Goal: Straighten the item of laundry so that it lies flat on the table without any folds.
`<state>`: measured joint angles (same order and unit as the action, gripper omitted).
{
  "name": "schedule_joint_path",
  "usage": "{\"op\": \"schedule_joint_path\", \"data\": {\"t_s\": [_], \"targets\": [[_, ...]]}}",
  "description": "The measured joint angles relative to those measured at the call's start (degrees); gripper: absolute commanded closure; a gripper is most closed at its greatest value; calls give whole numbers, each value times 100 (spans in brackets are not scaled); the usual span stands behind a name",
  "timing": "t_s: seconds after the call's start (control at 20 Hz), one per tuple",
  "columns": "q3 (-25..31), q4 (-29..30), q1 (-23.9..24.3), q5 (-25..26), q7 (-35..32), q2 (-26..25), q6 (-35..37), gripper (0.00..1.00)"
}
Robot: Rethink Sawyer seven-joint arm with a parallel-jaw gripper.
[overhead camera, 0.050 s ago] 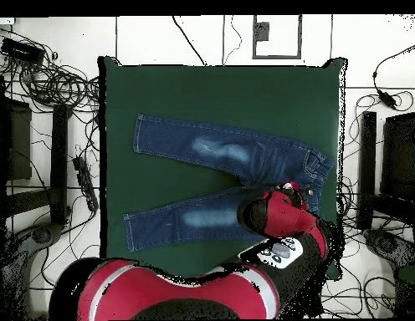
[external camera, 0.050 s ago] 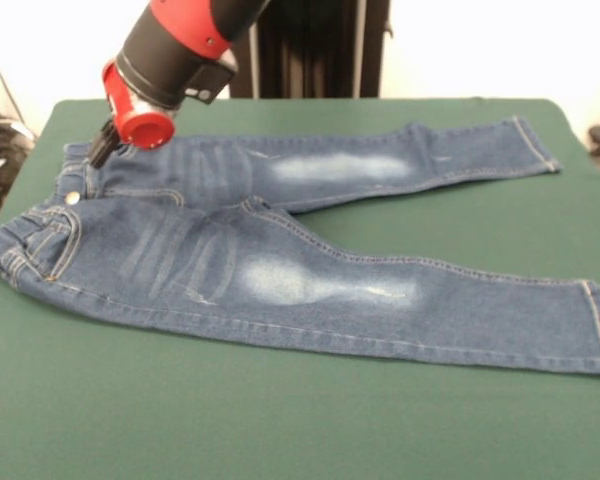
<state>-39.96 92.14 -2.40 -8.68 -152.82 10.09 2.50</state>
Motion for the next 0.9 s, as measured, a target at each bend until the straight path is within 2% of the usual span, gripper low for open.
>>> {"op": "schedule_joint_path", "data": {"t_s": [0.3, 0.9], "targets": [[302, 19, 188, 2, 0, 226, -32, 100], [444, 19, 103, 3, 0, 298, -31, 100]]}}
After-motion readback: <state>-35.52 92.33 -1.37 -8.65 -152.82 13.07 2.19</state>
